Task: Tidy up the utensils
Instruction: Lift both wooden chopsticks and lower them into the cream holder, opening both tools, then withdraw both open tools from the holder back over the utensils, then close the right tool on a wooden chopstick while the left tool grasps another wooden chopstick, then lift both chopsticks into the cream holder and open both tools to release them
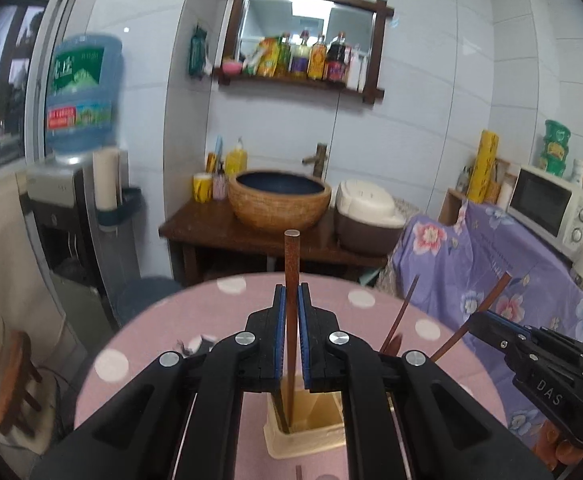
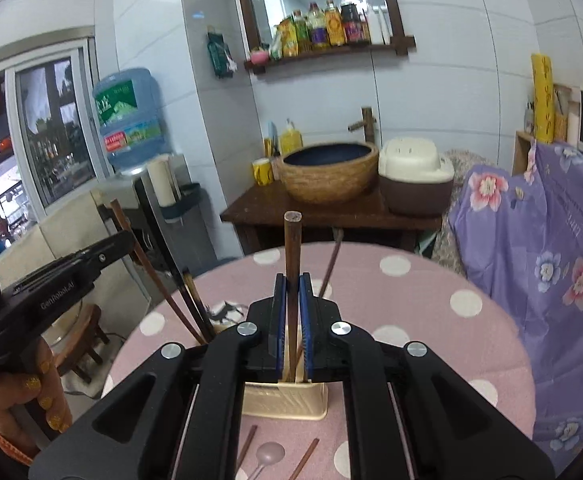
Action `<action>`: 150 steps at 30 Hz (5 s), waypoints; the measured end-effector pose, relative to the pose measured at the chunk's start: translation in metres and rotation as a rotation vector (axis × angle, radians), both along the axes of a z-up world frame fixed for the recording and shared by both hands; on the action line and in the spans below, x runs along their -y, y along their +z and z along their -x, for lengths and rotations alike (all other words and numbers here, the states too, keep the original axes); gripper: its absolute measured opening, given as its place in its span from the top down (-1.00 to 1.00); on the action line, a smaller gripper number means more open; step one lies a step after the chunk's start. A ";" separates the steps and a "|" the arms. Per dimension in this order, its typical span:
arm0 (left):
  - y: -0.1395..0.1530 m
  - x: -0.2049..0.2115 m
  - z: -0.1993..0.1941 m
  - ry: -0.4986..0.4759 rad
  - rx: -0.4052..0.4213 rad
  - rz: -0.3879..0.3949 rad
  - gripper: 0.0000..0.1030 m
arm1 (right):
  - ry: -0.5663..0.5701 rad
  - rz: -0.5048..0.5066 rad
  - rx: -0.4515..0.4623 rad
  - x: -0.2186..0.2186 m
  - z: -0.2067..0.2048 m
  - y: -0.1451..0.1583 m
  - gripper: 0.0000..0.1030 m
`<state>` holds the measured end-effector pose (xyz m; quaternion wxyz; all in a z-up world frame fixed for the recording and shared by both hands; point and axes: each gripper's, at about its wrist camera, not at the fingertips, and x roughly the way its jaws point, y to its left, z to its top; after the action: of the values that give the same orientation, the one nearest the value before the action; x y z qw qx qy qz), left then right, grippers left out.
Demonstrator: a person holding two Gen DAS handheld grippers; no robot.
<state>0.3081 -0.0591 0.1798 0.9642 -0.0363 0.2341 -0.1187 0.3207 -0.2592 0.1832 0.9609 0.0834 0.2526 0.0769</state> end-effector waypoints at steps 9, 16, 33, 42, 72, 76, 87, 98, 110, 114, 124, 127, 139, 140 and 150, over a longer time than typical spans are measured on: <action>-0.056 -0.008 -0.015 -0.001 -0.124 0.019 0.89 | -0.026 -0.014 -0.029 0.001 -0.002 -0.042 0.85; -0.065 -0.009 -0.010 -0.009 -0.140 0.014 0.89 | -0.026 -0.028 -0.017 0.002 -0.003 -0.049 0.85; -0.109 -0.034 0.065 -0.010 -0.124 -0.042 -0.34 | -0.077 0.049 -0.016 -0.012 0.056 -0.092 0.23; -0.170 -0.052 0.077 0.033 -0.256 -0.089 -0.33 | -0.086 0.070 -0.195 -0.022 0.079 -0.168 0.23; -0.211 -0.034 0.085 -0.024 -0.341 -0.138 -0.15 | -0.147 0.115 -0.438 -0.055 0.032 -0.239 0.74; -0.209 -0.022 0.082 -0.058 -0.339 -0.156 -0.14 | -0.155 0.095 -0.434 -0.053 0.023 -0.239 0.80; -0.215 0.001 0.055 -0.124 -0.413 -0.127 0.09 | -0.135 0.017 -0.438 -0.039 0.017 -0.239 0.84; -0.223 0.028 0.041 -0.127 -0.420 -0.210 0.36 | -0.137 0.030 -0.430 -0.038 0.019 -0.240 0.84; -0.222 0.032 0.033 -0.089 -0.390 -0.277 0.82 | -0.132 0.048 -0.426 -0.041 0.017 -0.239 0.84; -0.222 0.024 0.031 -0.082 -0.396 -0.237 0.83 | -0.116 0.006 -0.426 -0.033 0.018 -0.239 0.84; -0.195 0.006 0.038 -0.076 -0.358 -0.110 0.84 | -0.101 -0.065 -0.281 -0.023 0.031 -0.204 0.84; -0.174 0.001 0.046 -0.083 -0.310 -0.083 0.84 | -0.095 -0.076 -0.229 -0.019 0.038 -0.186 0.84; -0.088 -0.027 0.074 -0.069 -0.098 -0.005 0.85 | -0.058 -0.056 -0.013 -0.009 0.083 -0.093 0.85; -0.082 -0.030 0.077 -0.065 -0.083 0.000 0.85 | -0.053 -0.050 0.001 -0.010 0.087 -0.088 0.85; -0.062 -0.040 0.089 -0.034 -0.023 -0.011 0.85 | -0.026 -0.015 0.053 -0.014 0.105 -0.067 0.85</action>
<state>0.2188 -0.0186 0.1178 0.9596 -0.0284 0.2462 -0.1335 0.2153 -0.2447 0.1165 0.9675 0.0917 0.2255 0.0684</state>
